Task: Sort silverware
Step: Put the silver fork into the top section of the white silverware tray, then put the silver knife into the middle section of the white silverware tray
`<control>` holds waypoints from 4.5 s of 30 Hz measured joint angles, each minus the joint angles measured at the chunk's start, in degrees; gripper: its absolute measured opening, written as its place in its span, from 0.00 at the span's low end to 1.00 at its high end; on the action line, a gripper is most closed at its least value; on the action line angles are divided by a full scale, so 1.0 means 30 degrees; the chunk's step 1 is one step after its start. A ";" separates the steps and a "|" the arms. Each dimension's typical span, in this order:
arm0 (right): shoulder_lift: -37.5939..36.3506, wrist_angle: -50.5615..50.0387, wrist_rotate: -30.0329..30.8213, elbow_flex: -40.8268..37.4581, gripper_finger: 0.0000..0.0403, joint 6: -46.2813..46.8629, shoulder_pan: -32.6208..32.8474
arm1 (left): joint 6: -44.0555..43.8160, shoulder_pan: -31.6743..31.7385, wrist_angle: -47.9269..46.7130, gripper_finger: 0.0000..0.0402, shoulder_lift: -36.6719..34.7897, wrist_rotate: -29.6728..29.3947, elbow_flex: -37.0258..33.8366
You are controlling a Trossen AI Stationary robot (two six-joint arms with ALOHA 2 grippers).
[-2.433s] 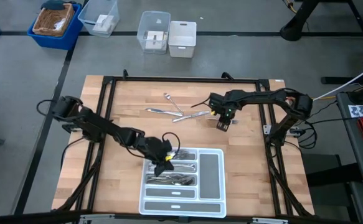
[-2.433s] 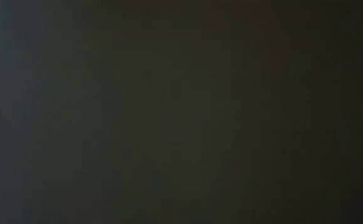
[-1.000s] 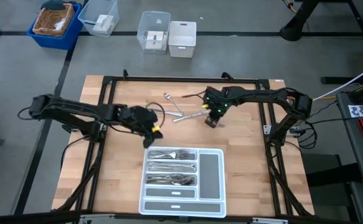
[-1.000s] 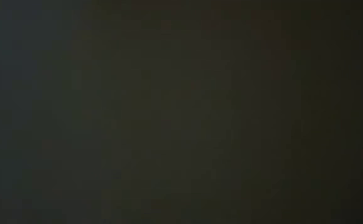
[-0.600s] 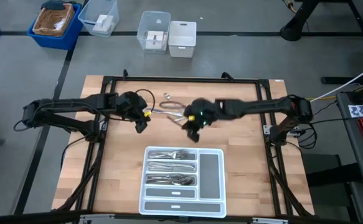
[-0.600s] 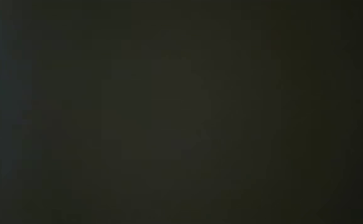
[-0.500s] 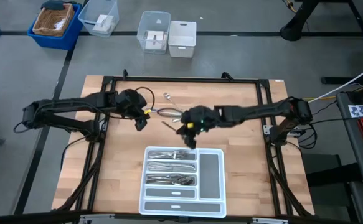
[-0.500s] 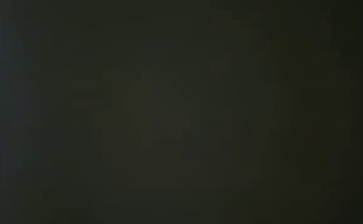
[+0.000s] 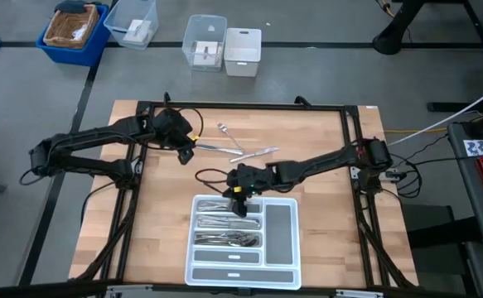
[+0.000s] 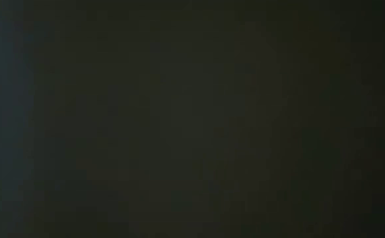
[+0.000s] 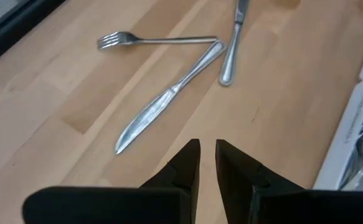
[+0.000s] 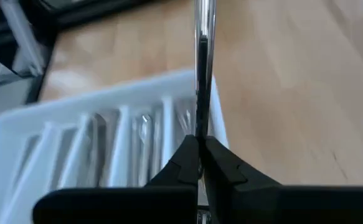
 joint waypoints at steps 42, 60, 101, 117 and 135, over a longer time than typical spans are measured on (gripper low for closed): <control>0.1239 -1.1830 -0.0690 0.7121 0.26 -0.2083 -0.1860 | 0.2098 0.1172 0.5043 0.10 0.3543 -0.0005 -0.0007; 0.1198 -2.4285 0.3205 1.5601 0.26 -0.7678 -0.7602 | -0.9889 0.2494 1.4560 0.10 1.1966 0.0207 -0.0007; 0.2686 -0.3046 -0.3188 0.3974 0.26 -0.1699 -1.1526 | -1.1750 0.8705 1.0484 0.10 0.7341 0.2216 0.0000; 0.3853 -0.3269 0.0895 0.5858 0.21 0.0639 -0.9167 | -0.7887 1.0270 0.8094 0.10 0.6783 0.2308 0.0000; 0.2373 -0.6864 -0.3300 0.5843 0.19 0.2297 -0.8072 | 0.9258 0.5553 0.7298 0.10 0.6834 0.5613 0.0000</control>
